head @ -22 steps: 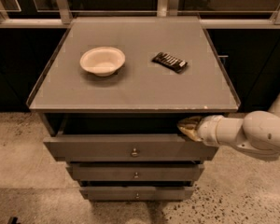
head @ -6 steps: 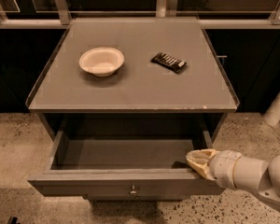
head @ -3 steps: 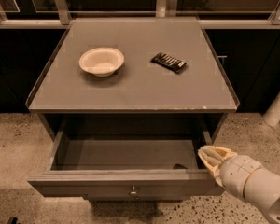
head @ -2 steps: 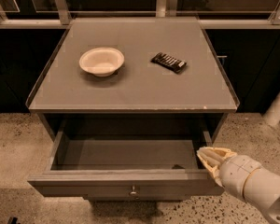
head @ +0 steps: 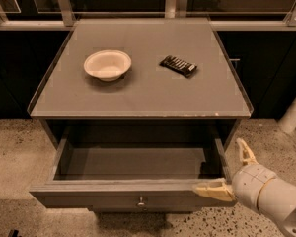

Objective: Open top drawer

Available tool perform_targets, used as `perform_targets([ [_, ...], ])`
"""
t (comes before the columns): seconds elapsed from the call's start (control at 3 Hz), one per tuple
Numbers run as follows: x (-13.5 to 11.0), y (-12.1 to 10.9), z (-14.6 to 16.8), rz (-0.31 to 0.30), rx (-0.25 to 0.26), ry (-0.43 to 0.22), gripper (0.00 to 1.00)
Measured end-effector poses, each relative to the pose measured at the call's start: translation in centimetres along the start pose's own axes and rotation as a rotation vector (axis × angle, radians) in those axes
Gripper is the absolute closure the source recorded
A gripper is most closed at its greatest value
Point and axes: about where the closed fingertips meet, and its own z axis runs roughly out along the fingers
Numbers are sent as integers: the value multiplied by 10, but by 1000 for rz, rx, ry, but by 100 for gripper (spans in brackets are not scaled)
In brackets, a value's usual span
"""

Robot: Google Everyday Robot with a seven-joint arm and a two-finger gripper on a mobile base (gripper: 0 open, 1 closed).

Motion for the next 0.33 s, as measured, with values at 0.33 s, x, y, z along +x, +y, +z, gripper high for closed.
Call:
perform_targets([
  [0.33, 0, 0, 0, 0, 0, 0, 0],
])
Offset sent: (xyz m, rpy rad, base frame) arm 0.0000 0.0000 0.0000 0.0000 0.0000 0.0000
